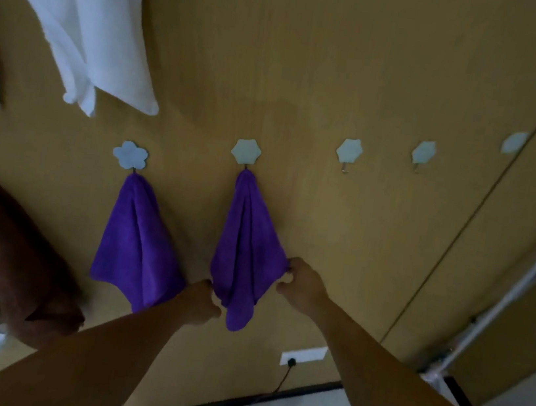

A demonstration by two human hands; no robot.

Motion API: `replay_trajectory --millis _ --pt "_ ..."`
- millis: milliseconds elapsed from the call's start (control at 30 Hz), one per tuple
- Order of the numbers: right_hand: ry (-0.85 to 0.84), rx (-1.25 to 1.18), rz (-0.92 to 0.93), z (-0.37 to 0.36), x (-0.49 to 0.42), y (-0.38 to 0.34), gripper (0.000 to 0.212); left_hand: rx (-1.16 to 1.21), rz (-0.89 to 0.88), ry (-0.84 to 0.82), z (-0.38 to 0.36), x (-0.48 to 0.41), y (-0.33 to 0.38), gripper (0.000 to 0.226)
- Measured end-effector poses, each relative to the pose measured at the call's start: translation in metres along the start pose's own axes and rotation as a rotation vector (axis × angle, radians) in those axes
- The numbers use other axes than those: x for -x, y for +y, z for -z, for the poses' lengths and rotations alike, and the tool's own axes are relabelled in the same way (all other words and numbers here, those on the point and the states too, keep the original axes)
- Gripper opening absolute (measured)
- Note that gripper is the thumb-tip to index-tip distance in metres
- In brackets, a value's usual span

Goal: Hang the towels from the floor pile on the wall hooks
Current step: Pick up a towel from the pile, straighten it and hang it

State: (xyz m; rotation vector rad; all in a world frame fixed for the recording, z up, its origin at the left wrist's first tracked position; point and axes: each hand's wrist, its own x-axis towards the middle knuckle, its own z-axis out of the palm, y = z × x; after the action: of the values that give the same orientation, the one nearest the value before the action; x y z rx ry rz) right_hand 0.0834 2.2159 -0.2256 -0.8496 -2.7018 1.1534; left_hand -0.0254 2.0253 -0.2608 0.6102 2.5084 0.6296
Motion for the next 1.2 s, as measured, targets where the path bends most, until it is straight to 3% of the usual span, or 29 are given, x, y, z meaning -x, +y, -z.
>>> replay_trajectory --millis 100,233,567,833,1200 --pt "0.034 0.007 -0.104 -0.005 0.028 0.01 0.062 -0.136 -0.133 -0.153 -0.006 0.002 -0.002 0.029" --pt "0.123 -0.021 -0.258 -0.022 0.079 0.017 0.064 -0.32 -0.274 -0.235 -0.014 0.013 0.001 0.056" --pt "0.368 -0.067 -0.637 -0.064 0.295 0.068 0.059 -0.508 -0.735 -0.579 -0.105 0.116 0.04 0.066" --pt "0.621 -0.141 -1.032 -0.106 0.544 0.113 0.048 -0.771 -1.045 -0.774 -0.218 0.287 0.077 0.074" --pt "0.852 -0.372 -1.411 -0.205 0.833 0.106 0.047 -0.994 -1.391 -1.033 -0.343 0.561 0.031 0.07"
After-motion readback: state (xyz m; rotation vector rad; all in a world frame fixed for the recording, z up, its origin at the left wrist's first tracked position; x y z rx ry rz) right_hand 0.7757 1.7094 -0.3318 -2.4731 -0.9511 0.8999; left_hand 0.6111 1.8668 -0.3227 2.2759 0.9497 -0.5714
